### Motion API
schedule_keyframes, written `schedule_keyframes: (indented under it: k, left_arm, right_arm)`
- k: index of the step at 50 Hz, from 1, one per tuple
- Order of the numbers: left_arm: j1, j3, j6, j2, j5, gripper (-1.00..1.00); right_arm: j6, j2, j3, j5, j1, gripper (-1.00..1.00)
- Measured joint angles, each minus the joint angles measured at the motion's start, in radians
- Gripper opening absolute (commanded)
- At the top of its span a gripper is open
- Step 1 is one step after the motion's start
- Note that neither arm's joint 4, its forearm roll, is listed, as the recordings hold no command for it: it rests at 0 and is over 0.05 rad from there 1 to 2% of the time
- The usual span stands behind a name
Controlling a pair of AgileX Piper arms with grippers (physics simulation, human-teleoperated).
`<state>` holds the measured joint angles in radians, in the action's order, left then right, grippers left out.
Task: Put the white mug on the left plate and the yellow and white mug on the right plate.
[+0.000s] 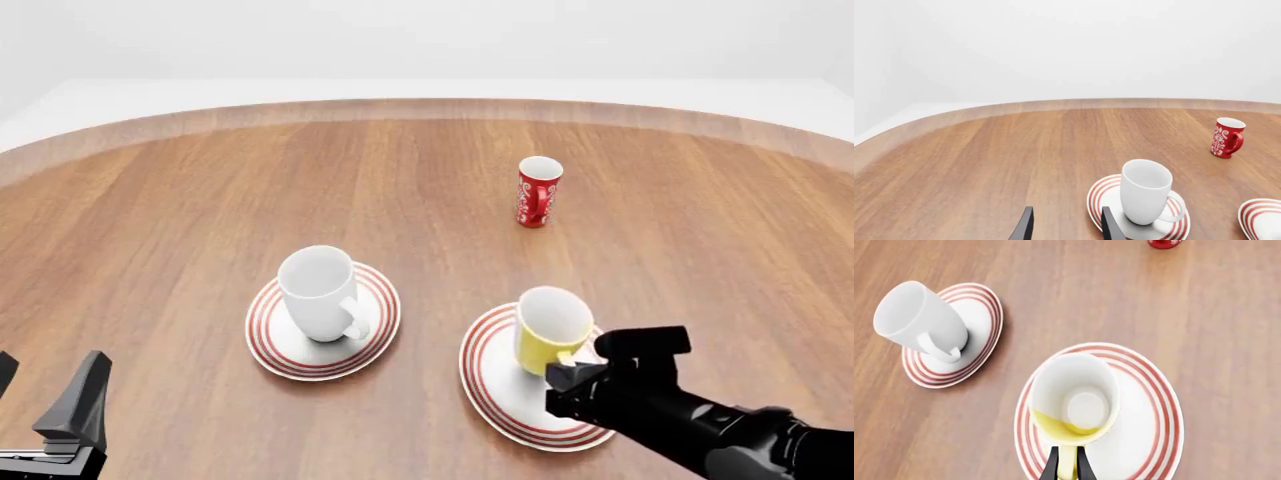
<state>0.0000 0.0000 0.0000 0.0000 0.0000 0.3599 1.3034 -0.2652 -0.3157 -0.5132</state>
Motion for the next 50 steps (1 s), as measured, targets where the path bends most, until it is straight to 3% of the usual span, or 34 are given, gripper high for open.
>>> schedule_keyframes:
  k: [20, 21, 39, 50]
  left_arm:
    - [0.0, 0.0, 0.0, 0.0, 0.0, 1.0]
    - [0.0, 0.0, 0.0, 0.0, 0.0, 1.0]
    - [0.0, 0.0, 0.0, 0.0, 0.0, 1.0]
    - [0.0, 0.0, 0.0, 0.0, 0.0, 1.0]
  right_arm:
    - [0.008, 0.043, 0.019, -0.042, 0.009, -1.0]
    - [0.008, 0.045, 0.02, -0.043, 0.01, 1.0]
    - [0.013, 0.044, 0.028, -0.051, 0.025, 1.0]
    - [0.0, -0.01, 0.025, -0.008, 0.039, 1.0]
